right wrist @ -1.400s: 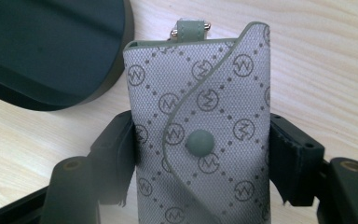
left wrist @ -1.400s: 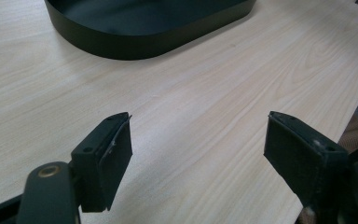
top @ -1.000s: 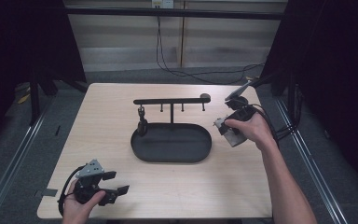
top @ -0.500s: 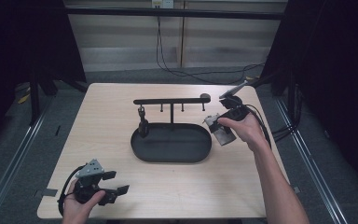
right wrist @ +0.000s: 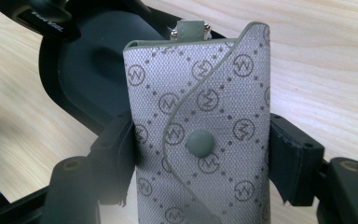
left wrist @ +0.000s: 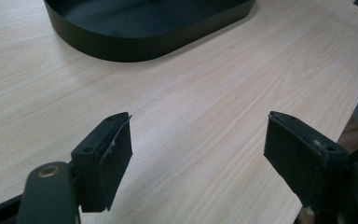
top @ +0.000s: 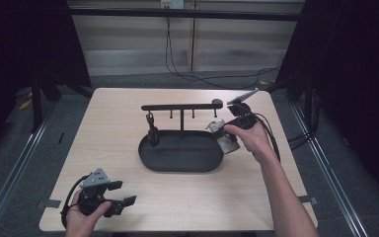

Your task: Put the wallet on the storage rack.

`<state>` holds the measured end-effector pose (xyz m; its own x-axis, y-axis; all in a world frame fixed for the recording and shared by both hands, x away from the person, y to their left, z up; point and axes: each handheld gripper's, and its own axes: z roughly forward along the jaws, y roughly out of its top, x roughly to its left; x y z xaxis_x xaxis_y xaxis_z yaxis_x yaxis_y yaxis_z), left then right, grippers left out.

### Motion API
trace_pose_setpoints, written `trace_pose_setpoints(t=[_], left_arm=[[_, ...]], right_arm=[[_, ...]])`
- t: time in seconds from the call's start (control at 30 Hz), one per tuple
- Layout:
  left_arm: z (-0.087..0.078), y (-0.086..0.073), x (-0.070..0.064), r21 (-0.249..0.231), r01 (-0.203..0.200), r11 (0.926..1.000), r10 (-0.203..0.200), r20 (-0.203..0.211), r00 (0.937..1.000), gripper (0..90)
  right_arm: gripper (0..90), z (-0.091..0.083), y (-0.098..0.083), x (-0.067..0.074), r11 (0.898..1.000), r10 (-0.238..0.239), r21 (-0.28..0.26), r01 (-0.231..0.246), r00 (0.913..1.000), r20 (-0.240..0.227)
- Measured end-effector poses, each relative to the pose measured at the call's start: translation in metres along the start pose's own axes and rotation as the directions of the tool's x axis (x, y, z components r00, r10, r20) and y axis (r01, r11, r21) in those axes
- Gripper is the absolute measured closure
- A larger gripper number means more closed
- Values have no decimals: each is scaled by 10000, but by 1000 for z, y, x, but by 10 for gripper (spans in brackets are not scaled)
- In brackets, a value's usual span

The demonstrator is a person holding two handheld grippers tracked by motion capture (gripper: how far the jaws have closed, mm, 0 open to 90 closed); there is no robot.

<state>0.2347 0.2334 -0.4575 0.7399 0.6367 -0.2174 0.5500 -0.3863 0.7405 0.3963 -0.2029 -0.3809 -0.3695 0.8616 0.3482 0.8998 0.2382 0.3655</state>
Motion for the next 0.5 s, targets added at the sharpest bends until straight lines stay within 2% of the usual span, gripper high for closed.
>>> trace_pose_setpoints(t=[0.43,0.5], left_arm=[[-1,0,0,-11,63,10000,-63,-14,10000,230],[-1,0,0,-23,49,10000,-49,-5,10000,229]], right_arm=[[324,24,-4,2,9986,236,-458,-253,9991,-359],[324,27,-6,2,9980,402,-466,-419,9985,-381]])
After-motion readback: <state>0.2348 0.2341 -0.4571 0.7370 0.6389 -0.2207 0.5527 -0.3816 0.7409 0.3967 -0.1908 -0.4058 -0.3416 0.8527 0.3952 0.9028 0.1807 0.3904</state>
